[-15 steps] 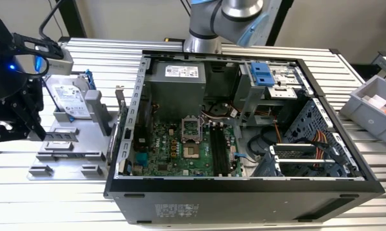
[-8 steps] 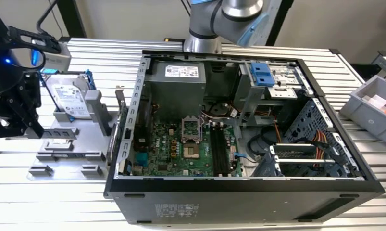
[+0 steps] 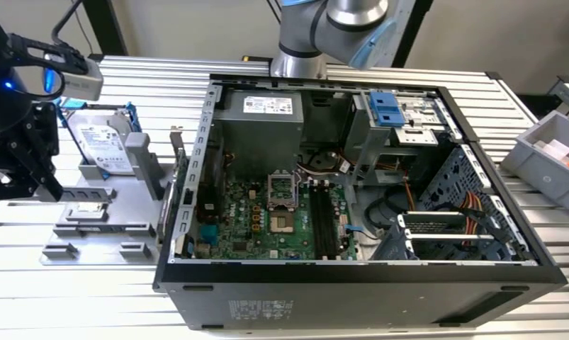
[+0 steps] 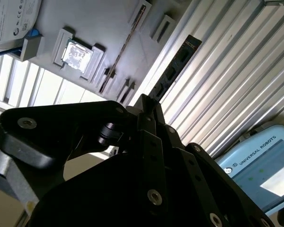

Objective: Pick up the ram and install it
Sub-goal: 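Pick up the ram and move it above insertion slot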

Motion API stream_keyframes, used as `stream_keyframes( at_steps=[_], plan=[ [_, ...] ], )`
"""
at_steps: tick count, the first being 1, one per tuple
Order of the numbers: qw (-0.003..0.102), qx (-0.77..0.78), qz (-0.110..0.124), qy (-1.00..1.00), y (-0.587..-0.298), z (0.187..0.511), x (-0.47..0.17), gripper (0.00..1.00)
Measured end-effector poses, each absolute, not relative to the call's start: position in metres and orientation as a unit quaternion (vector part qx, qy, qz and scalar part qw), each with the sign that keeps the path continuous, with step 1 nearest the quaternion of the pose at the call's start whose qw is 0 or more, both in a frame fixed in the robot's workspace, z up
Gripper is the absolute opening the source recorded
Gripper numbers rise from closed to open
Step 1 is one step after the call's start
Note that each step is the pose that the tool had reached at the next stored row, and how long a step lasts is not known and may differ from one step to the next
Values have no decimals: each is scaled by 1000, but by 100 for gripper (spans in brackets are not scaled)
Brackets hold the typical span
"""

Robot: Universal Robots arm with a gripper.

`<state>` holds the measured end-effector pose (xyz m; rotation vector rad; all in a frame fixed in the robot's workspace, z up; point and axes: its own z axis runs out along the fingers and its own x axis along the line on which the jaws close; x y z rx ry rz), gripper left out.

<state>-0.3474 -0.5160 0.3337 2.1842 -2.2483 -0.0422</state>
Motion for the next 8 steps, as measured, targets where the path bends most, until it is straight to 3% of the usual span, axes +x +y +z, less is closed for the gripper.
stream_keyframes(
  at_steps=[8],
  plan=[
    [4,697,-13,-717,-516,336,-348,0]
  ],
)
